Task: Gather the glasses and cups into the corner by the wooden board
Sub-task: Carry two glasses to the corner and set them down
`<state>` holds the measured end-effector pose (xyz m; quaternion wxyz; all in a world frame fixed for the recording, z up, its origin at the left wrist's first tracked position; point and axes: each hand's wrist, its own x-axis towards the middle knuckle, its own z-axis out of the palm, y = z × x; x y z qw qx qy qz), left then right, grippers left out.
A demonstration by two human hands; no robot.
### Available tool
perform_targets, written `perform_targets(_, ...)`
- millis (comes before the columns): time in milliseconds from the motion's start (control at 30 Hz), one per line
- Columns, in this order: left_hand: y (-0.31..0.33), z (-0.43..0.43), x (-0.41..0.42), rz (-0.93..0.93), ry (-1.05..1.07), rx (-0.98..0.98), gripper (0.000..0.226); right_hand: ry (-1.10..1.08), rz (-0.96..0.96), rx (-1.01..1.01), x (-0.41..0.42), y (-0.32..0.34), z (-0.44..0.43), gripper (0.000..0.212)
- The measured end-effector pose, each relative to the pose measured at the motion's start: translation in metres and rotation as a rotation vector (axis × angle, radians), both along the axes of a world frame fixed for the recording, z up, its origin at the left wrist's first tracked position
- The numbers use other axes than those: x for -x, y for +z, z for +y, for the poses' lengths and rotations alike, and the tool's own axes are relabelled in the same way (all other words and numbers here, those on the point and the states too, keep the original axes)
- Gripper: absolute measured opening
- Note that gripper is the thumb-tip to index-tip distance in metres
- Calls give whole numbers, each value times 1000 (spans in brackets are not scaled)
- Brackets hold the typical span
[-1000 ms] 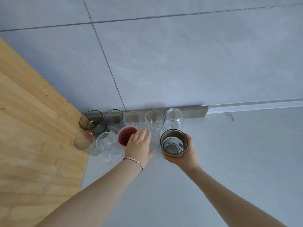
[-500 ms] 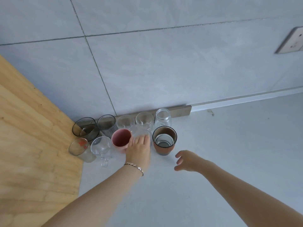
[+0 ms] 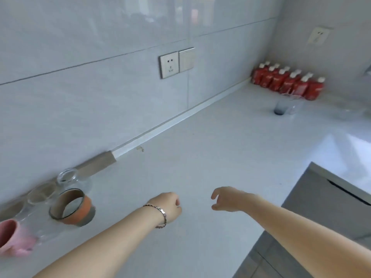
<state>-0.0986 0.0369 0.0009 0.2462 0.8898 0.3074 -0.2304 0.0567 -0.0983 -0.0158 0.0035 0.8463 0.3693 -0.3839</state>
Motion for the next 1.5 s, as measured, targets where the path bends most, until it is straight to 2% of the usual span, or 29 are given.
perform_targets(300,14,-185,-244,-112,-240,-65,26,-269,-120,41,-188,38,-243,42)
perform_targets(400,23,-235,-309,-132,-317,-73,26,-387,-132,67,-233,45,-307,31)
perform_targets(467,26,-261,-345,-143,-362,-65,27,-486,-138,59,-256,49,-340,24)
perform_targets(600,23,-314,-416,-164,-465,-27,26,-696,-196,-4,-303,48,-406,37)
perform_targets(867,-5,-382,-557,-134,-648,26,27,-1000,-361,-65,-415,25,-487,34)
perform_targets(933,-11,-392,-597,-125,-693,14,28,-1084,-380,-83,-448,20,-501,42)
perform_targets(1033,-18,-408,-656,-111,-761,1,31,-1145,-406,-66,-488,14,-519,69)
perform_targets(1100,-20,-419,-691,-103,-807,-15,31,-1169,-363,-44,-508,7,-529,91)
perform_targets(1167,-23,-430,-720,-83,-845,-29,29,-1221,-277,-48,-525,1,-536,105)
perform_targets(1233,-28,-442,-742,-38,-883,-38,18,-1256,-189,-61,-536,-6,-541,104)
perform_targets(1300,-32,-455,-757,3,-906,-46,17,-1261,-169,-70,-542,-14,-545,93)
perform_targets(1333,-33,-462,-763,3,-910,-45,21,-1267,-186,-82,-544,-17,-548,88)
perform_targets(1400,-35,-478,-775,-56,-875,-51,46,-1278,-213,-113,-545,-22,-555,86)
perform_targets(1500,-40,-502,-792,-184,-732,55,69,-1273,-215,-145,-546,-24,-571,89)
